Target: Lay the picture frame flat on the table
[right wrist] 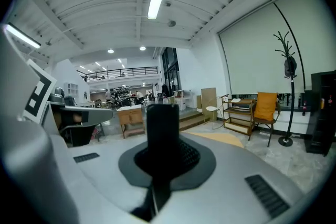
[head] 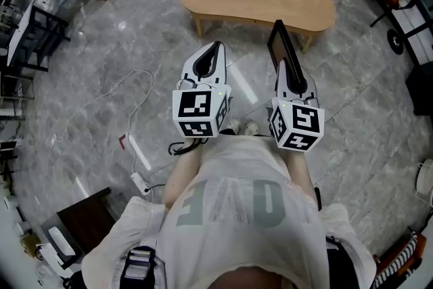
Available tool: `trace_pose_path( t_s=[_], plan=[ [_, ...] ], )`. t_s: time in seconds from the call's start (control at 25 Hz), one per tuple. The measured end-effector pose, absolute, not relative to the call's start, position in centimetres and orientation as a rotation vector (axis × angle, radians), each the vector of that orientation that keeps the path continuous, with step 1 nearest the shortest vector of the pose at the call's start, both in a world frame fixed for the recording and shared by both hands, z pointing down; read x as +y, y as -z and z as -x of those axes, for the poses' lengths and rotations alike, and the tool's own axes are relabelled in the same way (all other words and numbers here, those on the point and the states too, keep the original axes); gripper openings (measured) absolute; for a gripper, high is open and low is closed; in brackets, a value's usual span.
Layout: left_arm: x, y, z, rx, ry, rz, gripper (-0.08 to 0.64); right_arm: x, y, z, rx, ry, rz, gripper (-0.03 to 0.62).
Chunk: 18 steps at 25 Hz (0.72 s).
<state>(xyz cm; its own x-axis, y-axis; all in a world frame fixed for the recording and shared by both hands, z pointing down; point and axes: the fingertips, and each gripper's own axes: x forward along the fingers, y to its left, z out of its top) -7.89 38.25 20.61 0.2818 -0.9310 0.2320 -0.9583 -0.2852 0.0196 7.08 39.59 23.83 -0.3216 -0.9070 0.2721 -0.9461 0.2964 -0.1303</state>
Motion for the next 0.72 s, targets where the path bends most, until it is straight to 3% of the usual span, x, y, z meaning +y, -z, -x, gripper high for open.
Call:
trace_pose_path(
  t_s=[0.72],
  plan=[
    [34.0, -20.8, 8.8, -1.859, -0.174, -2.353, 0.011, 36.7, -24.8, -10.1, -2.393, -0.322, -1.761, 0.017]
  ],
)
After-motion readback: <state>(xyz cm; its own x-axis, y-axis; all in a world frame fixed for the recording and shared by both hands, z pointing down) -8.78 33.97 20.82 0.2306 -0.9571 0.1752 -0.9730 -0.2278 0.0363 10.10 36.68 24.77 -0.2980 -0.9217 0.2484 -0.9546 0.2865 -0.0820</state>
